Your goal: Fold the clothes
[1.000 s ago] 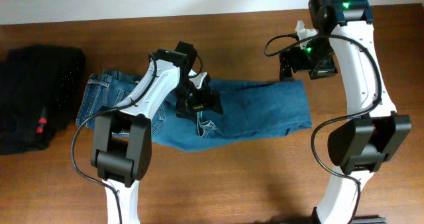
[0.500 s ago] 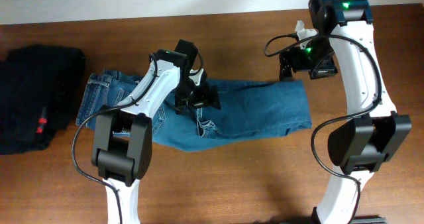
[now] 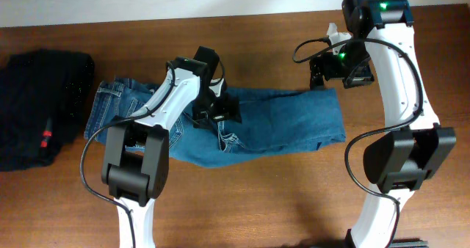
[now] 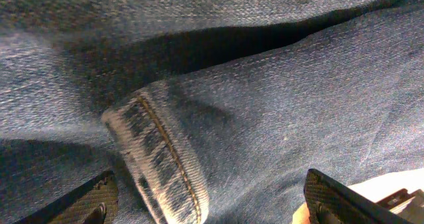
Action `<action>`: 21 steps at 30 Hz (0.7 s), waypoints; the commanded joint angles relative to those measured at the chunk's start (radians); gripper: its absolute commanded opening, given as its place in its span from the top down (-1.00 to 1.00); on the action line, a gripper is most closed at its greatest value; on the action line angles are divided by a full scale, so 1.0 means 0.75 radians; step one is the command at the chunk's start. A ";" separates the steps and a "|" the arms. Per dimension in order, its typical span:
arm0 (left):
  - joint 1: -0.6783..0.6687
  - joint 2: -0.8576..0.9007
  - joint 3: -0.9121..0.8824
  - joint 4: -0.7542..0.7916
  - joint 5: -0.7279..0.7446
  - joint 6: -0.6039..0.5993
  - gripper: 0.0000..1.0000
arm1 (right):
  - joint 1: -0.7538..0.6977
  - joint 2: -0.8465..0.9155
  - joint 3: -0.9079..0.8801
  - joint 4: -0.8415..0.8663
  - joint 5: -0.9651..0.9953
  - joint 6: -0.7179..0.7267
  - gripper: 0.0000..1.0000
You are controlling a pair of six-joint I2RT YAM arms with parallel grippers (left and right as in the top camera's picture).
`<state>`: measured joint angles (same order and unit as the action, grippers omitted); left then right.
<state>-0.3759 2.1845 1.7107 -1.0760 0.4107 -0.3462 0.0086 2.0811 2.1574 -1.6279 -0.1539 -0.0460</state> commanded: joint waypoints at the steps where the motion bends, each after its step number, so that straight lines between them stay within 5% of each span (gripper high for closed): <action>1: -0.029 0.012 -0.030 0.014 -0.010 -0.024 -0.79 | -0.006 0.004 -0.008 -0.005 0.012 -0.009 -0.83; 10: -0.084 0.012 -0.046 0.089 -0.010 -0.068 -0.54 | -0.006 0.004 -0.008 -0.005 0.012 -0.009 -0.85; 21: -0.067 0.012 -0.043 0.099 -0.128 -0.076 0.48 | -0.006 0.004 -0.008 -0.006 0.012 -0.009 -0.85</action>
<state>-0.4335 2.1845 1.6825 -1.0065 0.3740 -0.4076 0.0086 2.0811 2.1567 -1.6283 -0.1539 -0.0490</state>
